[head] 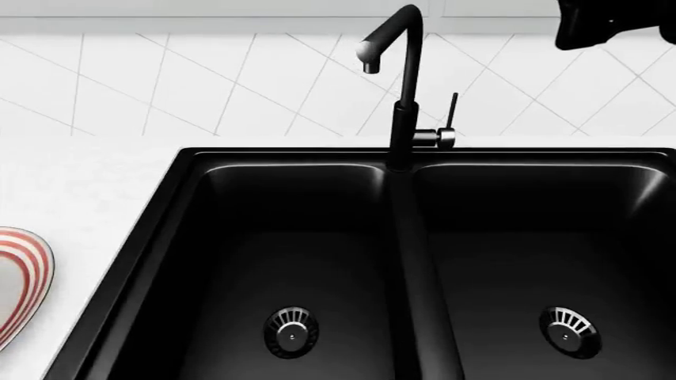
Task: Pick the squash from the counter and place it in the sink. Then turn on the sink faucet.
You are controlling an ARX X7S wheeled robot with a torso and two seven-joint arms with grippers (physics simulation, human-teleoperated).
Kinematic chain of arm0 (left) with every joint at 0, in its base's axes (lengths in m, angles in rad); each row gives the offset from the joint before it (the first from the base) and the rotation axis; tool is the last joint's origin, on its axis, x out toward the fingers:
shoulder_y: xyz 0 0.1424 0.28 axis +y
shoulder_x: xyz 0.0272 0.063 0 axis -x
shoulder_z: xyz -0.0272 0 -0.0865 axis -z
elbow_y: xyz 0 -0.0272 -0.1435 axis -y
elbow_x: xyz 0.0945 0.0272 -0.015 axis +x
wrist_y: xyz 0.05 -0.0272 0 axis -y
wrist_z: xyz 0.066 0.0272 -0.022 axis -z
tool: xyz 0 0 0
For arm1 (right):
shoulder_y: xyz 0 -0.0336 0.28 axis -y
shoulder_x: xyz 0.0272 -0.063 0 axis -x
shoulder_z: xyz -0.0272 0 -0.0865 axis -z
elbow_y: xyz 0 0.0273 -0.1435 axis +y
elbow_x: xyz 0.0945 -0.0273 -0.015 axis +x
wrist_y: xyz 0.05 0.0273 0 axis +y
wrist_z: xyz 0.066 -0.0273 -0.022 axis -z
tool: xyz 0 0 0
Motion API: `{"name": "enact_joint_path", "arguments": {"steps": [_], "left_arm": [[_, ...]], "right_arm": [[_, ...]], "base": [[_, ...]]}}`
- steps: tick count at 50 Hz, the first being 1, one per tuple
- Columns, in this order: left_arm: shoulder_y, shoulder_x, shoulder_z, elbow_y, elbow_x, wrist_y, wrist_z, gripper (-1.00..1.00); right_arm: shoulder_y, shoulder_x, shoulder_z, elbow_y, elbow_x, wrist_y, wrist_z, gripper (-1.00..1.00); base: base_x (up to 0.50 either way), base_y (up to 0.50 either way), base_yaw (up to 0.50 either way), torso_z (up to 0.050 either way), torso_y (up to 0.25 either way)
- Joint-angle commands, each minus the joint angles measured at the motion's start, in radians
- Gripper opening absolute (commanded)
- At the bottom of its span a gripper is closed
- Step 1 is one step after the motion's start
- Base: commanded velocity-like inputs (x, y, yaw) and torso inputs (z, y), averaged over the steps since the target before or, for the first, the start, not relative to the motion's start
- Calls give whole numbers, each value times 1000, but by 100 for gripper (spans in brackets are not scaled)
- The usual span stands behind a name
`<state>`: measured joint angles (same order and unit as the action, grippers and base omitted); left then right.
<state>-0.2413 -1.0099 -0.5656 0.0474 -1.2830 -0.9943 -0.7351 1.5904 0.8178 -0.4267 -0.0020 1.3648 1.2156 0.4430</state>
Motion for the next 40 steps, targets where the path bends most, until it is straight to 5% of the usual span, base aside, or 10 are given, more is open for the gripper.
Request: {"name": "enact_joint_path", "arguments": {"steps": [1,29,30,40], "left_arm": [[31,25,-4,-39,42,39,43,100],[43,74,86,-62,83,79,150,100],[45,73,87,-59,84,80,147,-100],[42,70,100,-54,92,82,154,-100]], "right_arm": [[-9,0,-3,0,-1,-9,-3,100],[-16,4,-9,-3,4,-17,-7,100],[-18,4,-8,-5,6,-18,-6,100],[-21,5,-11,-4,4,-23,-6,100]], "base": [[0,0,0,0,0],[0,0,0,0,0],[0,0,0,0,0],[0,0,0,0,0]]}}
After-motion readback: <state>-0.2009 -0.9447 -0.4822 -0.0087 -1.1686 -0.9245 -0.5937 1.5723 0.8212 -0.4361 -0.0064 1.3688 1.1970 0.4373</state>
